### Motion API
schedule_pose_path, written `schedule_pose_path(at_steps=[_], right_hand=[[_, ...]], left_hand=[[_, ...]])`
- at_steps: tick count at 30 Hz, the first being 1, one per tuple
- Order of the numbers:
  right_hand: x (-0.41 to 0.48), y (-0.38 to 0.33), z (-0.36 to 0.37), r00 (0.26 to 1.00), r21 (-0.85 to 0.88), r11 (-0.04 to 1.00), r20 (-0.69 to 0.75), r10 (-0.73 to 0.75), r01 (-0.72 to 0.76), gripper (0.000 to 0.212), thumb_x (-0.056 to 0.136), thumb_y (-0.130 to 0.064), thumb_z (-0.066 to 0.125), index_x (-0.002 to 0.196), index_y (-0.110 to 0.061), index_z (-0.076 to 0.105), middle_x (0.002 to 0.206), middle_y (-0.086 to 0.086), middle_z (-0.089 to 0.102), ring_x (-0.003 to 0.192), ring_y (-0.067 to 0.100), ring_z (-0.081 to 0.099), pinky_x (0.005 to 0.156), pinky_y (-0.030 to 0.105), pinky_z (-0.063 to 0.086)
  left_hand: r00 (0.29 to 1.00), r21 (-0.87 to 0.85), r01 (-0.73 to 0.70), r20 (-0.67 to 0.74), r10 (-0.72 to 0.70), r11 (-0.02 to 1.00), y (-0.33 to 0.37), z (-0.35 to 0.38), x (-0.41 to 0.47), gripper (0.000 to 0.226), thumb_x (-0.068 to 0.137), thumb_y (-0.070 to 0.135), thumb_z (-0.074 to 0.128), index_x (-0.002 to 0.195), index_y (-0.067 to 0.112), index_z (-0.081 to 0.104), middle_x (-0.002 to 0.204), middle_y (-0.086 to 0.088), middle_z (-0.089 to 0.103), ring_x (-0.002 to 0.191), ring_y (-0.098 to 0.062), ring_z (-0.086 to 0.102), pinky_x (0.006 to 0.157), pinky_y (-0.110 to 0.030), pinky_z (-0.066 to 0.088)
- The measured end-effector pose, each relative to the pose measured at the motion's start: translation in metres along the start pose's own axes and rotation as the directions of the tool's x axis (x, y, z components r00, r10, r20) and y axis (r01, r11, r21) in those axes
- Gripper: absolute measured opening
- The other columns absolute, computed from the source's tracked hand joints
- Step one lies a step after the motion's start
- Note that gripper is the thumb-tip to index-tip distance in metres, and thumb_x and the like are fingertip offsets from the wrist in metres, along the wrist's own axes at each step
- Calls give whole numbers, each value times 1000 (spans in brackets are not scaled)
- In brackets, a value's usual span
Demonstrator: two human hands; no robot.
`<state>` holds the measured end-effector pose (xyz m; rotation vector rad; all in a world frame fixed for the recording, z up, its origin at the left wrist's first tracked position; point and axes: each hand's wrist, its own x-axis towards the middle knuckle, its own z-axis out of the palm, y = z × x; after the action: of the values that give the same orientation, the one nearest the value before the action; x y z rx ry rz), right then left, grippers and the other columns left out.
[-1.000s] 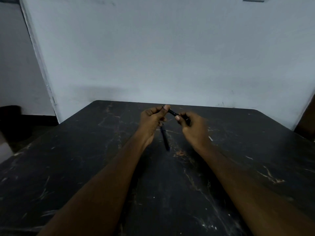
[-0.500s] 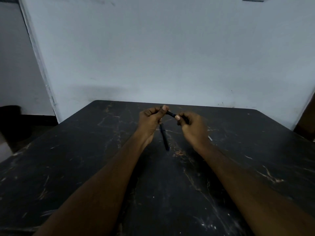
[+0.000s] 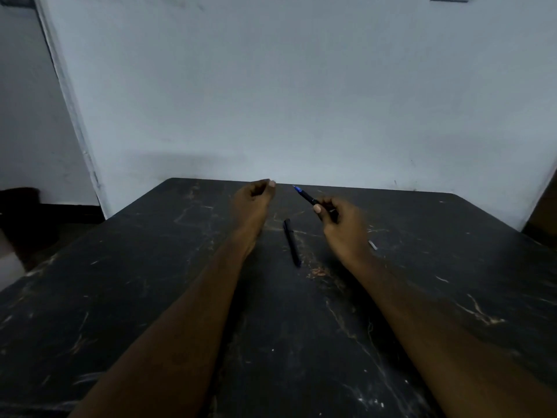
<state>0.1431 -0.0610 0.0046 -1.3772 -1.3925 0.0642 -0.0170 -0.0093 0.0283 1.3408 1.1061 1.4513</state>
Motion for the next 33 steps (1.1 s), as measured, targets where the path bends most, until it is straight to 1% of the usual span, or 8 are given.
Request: schedule_pose_path(at_steps=[3,7,12,17,22,27,30,33], right_hand=[[-1,0,-1,1000,3,1000,-15,-17,17,15,91,-20,65,101,-9,70,97,6,71,91,21,64,78,39,51],[-1,2,0,999,-20,999,-20,-42,42,15,90,-20,67,100,-10,70,95,5,70,88,20,63,74,37,49],[-1,2,-1,998,-34,998,-29,-57,56,13,89,-20,67,97,-11,71,92,4,70,85,20,62,70,34,46],[-1,4,-1,998,-42,997,-28,-59,57,13,90,-22,67,99,-12,70,92,1,68,85,16,61,70,31,45],[0,6,-1,998,-44,997,-29,-63,62,15,90,-22,66,100,-10,70,93,1,68,85,14,60,70,30,45],[0,8,-1,998,-44,997,-4,-57,57,17,90,-23,66,102,-11,70,94,-1,65,88,15,59,75,34,49],[0,8,-1,998,-51,997,11,-63,64,18,89,-23,68,102,-11,70,95,0,67,88,14,60,74,34,50],[0,9,-1,997,-74,994,15,-77,78,17,88,-23,69,101,-12,71,93,1,69,86,15,60,71,34,49]], left_hand=[[996,332,-53,-44,71,942,-13,-15,15,47,89,37,66,132,21,54,112,3,64,80,-7,60,73,-31,55],[996,733,-72,21,82,677,-28,-26,26,67,72,56,67,131,26,54,118,-2,66,108,-24,62,94,-46,51],[995,871,-82,97,-5,485,-23,-30,17,44,76,47,65,113,25,71,119,-1,68,111,-25,61,98,-41,47],[986,848,-96,151,-65,521,-20,-28,12,24,80,33,62,96,21,77,98,-1,74,93,-23,66,91,-41,53],[988,680,-84,151,-28,728,-19,-21,14,26,94,29,60,109,11,71,102,-5,70,88,-17,62,79,-29,46],[999,185,25,39,-33,982,-8,-12,8,16,98,23,57,104,9,62,93,-6,66,72,-9,62,57,-16,50],[988,-233,133,105,-111,963,-6,-11,10,15,98,18,55,101,4,60,92,-11,70,70,-11,70,63,-21,58],[979,-373,162,180,-100,913,-5,-8,7,16,99,16,51,91,6,61,90,-10,71,78,-16,72,70,-25,60]])
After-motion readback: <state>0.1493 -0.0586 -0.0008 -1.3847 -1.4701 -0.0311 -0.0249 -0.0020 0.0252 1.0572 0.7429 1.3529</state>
